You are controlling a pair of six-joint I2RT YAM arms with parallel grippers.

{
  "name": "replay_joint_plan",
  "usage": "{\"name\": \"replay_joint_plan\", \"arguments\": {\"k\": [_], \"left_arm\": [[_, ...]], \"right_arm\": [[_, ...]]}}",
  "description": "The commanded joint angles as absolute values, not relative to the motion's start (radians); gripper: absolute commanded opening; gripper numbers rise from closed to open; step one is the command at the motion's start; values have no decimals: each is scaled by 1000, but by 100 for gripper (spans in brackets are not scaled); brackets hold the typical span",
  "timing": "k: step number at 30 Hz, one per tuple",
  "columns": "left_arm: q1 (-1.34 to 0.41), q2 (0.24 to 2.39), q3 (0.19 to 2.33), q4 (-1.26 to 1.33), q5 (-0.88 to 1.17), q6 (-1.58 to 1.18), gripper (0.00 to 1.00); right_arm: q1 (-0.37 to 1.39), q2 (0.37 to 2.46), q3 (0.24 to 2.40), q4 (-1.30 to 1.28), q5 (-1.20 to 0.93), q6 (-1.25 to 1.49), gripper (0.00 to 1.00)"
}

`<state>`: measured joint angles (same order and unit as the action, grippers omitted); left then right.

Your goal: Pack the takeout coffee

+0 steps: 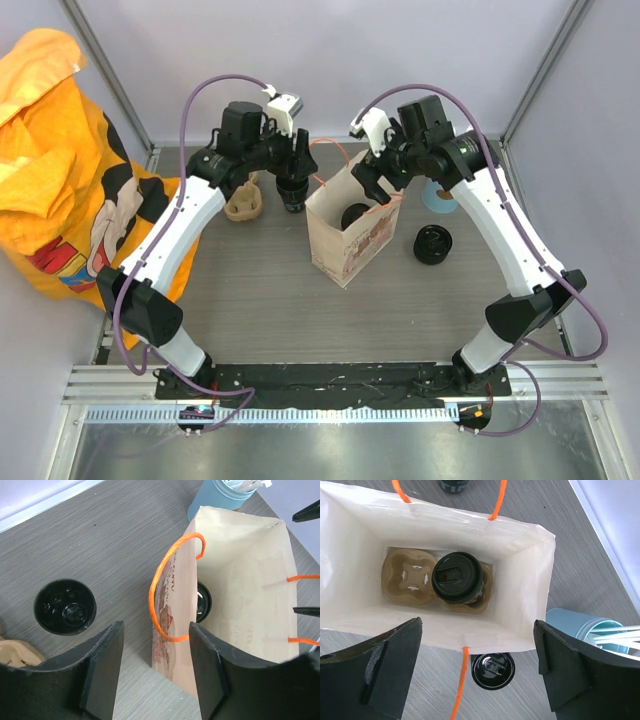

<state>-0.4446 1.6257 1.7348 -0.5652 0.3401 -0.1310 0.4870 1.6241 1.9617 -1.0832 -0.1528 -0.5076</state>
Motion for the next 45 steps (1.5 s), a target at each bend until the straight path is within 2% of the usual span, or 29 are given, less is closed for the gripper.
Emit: {"name": "replay_joint_plan", "arguments": {"k": [1,8,11,22,28,37,45], "left_arm": [[-442,1582,1759,-538,383,-132,61],[-440,1575,1784,-557,420,-120,84],[-442,1572,1816,-574,442,-112,99],[-422,1525,1986,-712,477,-52,100],[-354,1441,1993,-790,483,-3,100],[-244,1261,1778,-816,428,78,100],[-192,1148,1580,-798,505,106,100]], "right_arm": [[489,1560,2013,-1075,-198,-525,96],[486,1493,2049,-1014,-103,-509,99],[477,1437,2037,-942,-40,-479,100],[396,1325,1927,-772,218,-440,100],[315,1293,1844,-641,348,-391,100],[236,1308,1658,-471,423,-356,92],[33,1431,1640,-448,321,-213,84]]}}
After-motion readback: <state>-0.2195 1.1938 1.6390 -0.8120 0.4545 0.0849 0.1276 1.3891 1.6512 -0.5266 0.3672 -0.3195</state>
